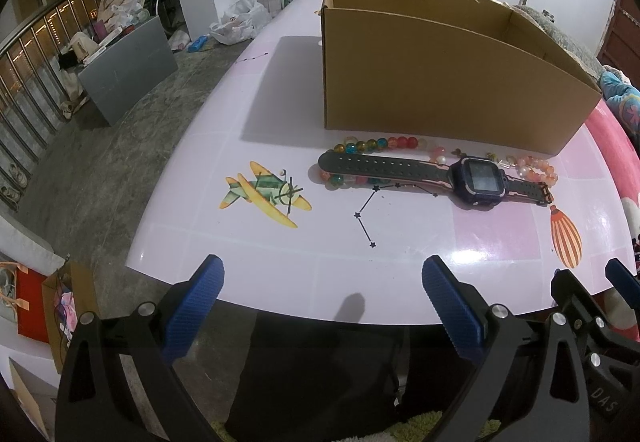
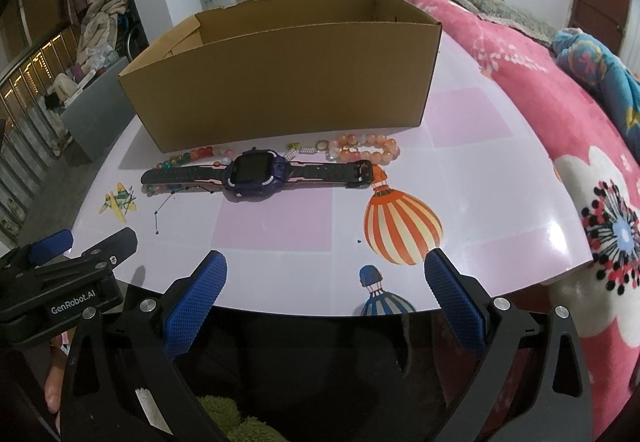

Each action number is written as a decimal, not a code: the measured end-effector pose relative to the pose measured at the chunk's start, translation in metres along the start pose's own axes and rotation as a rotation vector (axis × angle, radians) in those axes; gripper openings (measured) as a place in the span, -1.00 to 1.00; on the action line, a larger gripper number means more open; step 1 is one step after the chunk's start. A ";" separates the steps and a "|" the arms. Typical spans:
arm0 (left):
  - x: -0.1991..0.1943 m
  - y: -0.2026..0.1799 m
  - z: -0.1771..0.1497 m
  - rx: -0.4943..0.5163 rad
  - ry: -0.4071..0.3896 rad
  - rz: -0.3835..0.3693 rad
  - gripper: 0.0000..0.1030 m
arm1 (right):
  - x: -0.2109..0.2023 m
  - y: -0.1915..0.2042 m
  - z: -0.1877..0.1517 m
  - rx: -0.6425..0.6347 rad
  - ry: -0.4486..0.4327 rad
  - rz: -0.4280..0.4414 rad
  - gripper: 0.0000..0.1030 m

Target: Organize jewelry

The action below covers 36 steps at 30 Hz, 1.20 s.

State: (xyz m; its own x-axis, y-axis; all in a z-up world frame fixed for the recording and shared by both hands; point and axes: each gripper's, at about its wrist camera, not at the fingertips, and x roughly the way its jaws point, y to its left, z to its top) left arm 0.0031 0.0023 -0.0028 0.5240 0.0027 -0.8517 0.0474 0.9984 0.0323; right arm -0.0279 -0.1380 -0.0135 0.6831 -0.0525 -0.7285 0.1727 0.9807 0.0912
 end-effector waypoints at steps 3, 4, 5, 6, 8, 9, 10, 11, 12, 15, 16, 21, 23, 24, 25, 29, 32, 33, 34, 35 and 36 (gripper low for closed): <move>0.000 0.000 0.000 0.000 0.001 0.000 0.89 | 0.000 0.000 0.000 0.001 0.000 0.000 0.84; -0.001 0.000 0.000 -0.001 0.001 -0.001 0.89 | 0.000 0.000 0.000 0.000 -0.001 0.000 0.84; 0.000 0.000 0.000 0.000 0.000 0.000 0.89 | 0.000 0.000 0.000 0.000 -0.001 -0.001 0.84; 0.000 0.000 0.000 0.000 0.000 0.000 0.89 | 0.000 0.000 0.000 -0.001 0.000 -0.002 0.84; 0.000 0.000 0.000 0.000 0.000 -0.001 0.89 | 0.000 0.000 0.001 0.000 0.001 -0.001 0.84; 0.000 0.000 0.000 0.000 0.000 -0.001 0.89 | 0.000 0.000 0.000 -0.001 0.000 -0.002 0.84; 0.000 0.000 0.000 0.000 0.000 -0.001 0.89 | -0.001 0.000 0.001 -0.002 -0.001 -0.003 0.85; -0.001 0.000 0.000 0.000 0.000 -0.001 0.89 | -0.001 0.000 0.001 -0.002 -0.001 -0.002 0.84; 0.000 0.000 0.000 -0.001 0.000 -0.001 0.89 | -0.001 0.000 0.001 -0.003 -0.002 -0.002 0.84; 0.000 0.000 0.000 -0.001 0.000 -0.001 0.89 | -0.001 0.000 0.001 -0.003 -0.002 -0.002 0.84; 0.000 0.000 0.000 0.000 0.000 -0.001 0.89 | -0.001 0.000 0.001 -0.002 -0.001 -0.002 0.84; -0.002 0.000 0.000 0.000 -0.005 0.001 0.89 | -0.001 0.000 0.001 -0.003 -0.002 -0.002 0.85; -0.003 0.000 0.000 -0.001 -0.006 0.000 0.89 | -0.002 0.001 0.001 -0.002 -0.002 -0.003 0.85; -0.002 0.001 0.001 -0.003 -0.006 0.000 0.89 | -0.001 0.001 0.001 -0.003 -0.002 -0.003 0.84; -0.002 0.001 0.001 -0.005 -0.006 -0.001 0.89 | -0.002 0.001 0.002 -0.004 -0.003 -0.005 0.85; -0.002 0.000 0.003 -0.009 -0.003 -0.005 0.89 | -0.003 0.002 0.002 -0.007 -0.008 -0.011 0.84; -0.001 0.001 0.004 -0.008 -0.004 -0.005 0.89 | -0.003 0.001 0.001 -0.005 -0.007 -0.013 0.85; -0.001 0.001 0.004 -0.008 -0.003 -0.006 0.89 | -0.003 0.001 0.001 -0.006 -0.007 -0.014 0.84; -0.001 0.001 0.004 -0.008 -0.003 -0.006 0.89 | -0.003 0.001 0.001 -0.006 -0.006 -0.014 0.84; -0.001 0.001 0.004 -0.009 -0.002 -0.005 0.89 | -0.003 0.001 0.001 -0.006 -0.005 -0.014 0.84; -0.001 0.001 0.003 -0.009 -0.003 -0.005 0.89 | -0.003 0.001 0.001 -0.007 -0.006 -0.015 0.84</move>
State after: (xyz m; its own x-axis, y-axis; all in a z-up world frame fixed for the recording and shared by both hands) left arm 0.0057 0.0032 -0.0004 0.5262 -0.0026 -0.8504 0.0424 0.9988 0.0231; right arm -0.0290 -0.1369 -0.0108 0.6845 -0.0678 -0.7258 0.1779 0.9811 0.0760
